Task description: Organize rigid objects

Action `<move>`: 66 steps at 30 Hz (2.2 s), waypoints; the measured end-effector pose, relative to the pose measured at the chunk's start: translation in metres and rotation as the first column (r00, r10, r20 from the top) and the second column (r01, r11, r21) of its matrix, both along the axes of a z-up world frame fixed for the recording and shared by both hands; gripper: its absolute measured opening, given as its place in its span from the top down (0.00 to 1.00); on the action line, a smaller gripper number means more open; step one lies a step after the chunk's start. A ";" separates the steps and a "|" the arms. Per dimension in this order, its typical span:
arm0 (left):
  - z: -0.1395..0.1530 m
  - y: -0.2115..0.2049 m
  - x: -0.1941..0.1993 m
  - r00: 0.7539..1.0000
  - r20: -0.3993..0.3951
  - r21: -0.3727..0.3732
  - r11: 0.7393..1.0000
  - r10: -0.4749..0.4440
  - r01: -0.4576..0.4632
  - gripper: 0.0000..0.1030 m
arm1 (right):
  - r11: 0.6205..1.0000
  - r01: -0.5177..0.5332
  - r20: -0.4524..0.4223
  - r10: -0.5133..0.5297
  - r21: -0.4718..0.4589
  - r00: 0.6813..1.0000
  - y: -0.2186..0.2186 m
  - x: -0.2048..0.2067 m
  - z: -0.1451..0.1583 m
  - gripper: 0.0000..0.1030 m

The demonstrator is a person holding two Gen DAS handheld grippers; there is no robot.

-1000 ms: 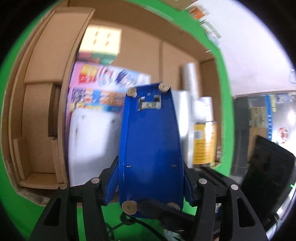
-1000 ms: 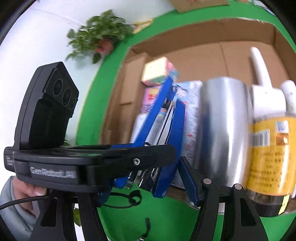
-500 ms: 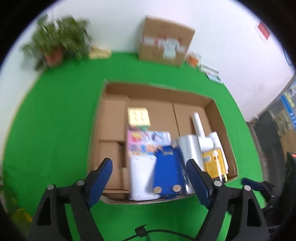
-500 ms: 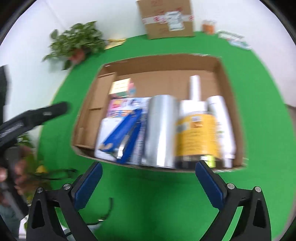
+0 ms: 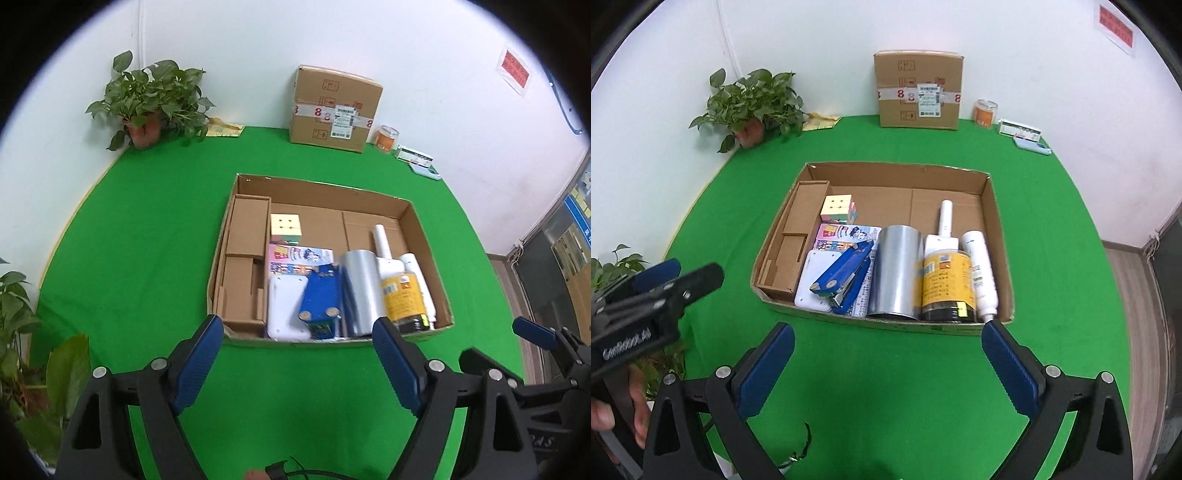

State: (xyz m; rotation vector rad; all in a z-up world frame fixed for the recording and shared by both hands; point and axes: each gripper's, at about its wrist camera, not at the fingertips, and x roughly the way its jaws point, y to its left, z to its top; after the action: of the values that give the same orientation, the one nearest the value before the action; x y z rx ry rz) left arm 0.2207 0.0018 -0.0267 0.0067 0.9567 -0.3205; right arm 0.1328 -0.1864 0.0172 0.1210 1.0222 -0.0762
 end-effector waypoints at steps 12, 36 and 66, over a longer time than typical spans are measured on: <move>0.032 -0.042 -0.068 0.992 0.101 0.065 0.994 0.078 -0.085 0.20 | 1.000 -0.006 0.080 0.007 -0.016 0.997 -0.037 -0.068 0.033 0.01; 0.067 -0.064 -0.071 0.990 0.143 0.029 1.000 0.001 -0.006 0.20 | 0.999 0.014 0.149 -0.007 -0.045 0.989 -0.047 -0.092 0.070 0.01; 0.055 -0.042 -0.040 0.996 0.087 0.026 0.999 -0.034 0.032 0.20 | 0.987 0.038 0.072 -0.026 -0.158 0.997 -0.006 -0.042 0.052 0.01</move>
State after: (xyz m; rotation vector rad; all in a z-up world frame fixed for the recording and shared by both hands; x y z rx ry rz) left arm 0.1807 -0.0404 0.0279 0.0588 0.8743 -0.3363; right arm 0.0910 -0.1927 0.0697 -0.0056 0.9405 -0.1815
